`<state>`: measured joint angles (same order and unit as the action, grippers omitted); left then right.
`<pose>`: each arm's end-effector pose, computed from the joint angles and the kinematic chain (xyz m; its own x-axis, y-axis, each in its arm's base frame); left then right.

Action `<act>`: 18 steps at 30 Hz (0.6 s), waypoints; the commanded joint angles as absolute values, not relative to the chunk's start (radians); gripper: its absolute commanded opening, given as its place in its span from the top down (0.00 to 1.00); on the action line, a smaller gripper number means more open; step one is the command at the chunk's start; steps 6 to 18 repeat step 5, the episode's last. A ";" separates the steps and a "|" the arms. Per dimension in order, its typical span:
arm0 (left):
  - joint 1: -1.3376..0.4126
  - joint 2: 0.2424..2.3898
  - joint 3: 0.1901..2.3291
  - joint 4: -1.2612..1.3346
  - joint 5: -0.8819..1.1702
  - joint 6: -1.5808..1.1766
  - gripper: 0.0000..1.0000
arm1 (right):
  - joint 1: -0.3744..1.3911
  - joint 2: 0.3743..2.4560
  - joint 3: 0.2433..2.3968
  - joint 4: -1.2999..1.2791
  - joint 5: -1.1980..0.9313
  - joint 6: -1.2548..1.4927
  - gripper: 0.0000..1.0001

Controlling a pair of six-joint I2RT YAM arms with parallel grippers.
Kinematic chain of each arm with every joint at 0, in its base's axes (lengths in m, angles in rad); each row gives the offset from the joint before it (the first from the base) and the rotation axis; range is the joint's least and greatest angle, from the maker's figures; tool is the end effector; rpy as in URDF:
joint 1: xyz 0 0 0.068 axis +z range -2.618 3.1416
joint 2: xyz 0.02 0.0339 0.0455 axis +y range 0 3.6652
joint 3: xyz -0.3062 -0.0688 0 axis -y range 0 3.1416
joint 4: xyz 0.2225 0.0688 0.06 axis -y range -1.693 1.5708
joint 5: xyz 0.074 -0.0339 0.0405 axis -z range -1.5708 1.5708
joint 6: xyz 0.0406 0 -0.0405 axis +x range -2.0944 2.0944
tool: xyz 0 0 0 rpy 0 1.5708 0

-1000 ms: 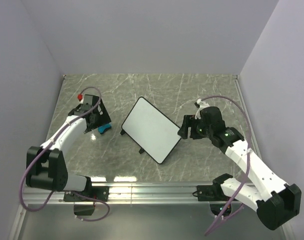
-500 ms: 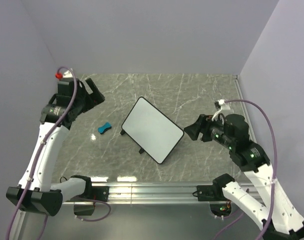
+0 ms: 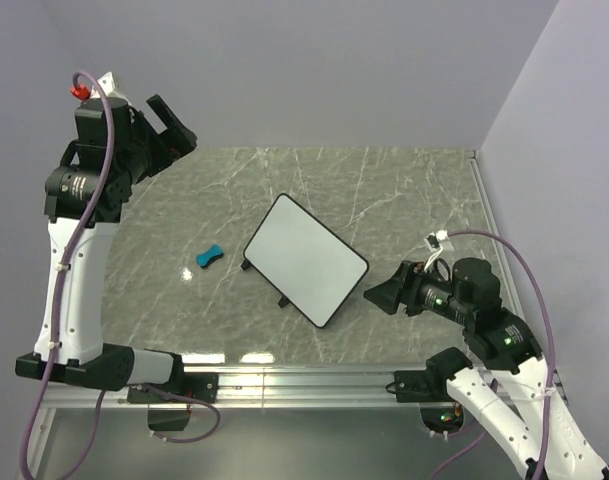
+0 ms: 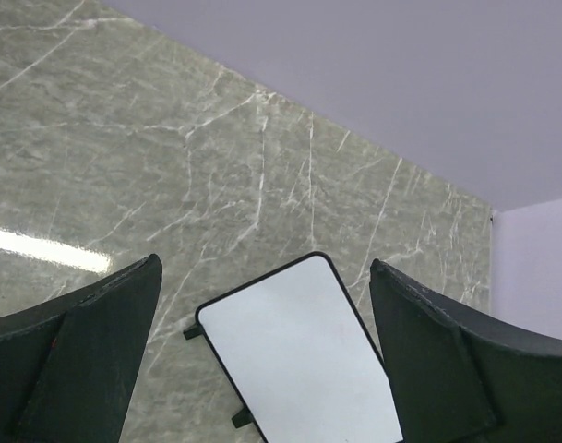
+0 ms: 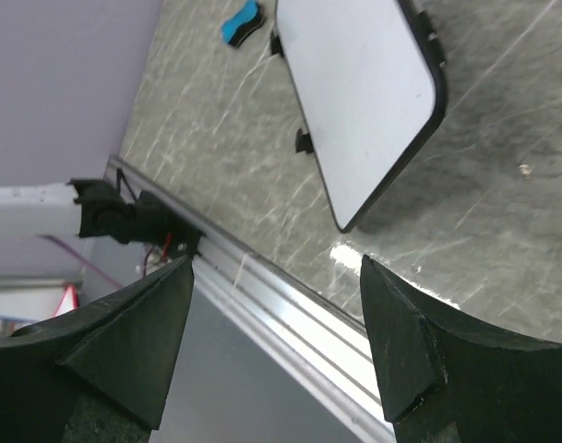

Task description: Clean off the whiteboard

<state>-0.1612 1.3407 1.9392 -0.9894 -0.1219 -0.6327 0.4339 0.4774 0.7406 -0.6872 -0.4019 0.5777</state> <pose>0.2040 -0.0282 0.5430 -0.3319 -0.5407 -0.7730 -0.1834 0.8408 -0.5094 0.0376 0.0349 0.3242 -0.7007 0.2293 -0.6757 -0.3913 0.6684 0.6326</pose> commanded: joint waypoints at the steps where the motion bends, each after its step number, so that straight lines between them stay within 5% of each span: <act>1: -0.166 1.318 1.929 -1.009 -0.083 -0.644 0.01 | 0.433 0.471 0.741 -0.678 -0.495 0.588 0.20; 18: -0.172 1.247 1.862 -0.968 -0.117 -0.632 0.00 | 0.433 0.471 0.756 -0.701 -0.520 0.551 0.20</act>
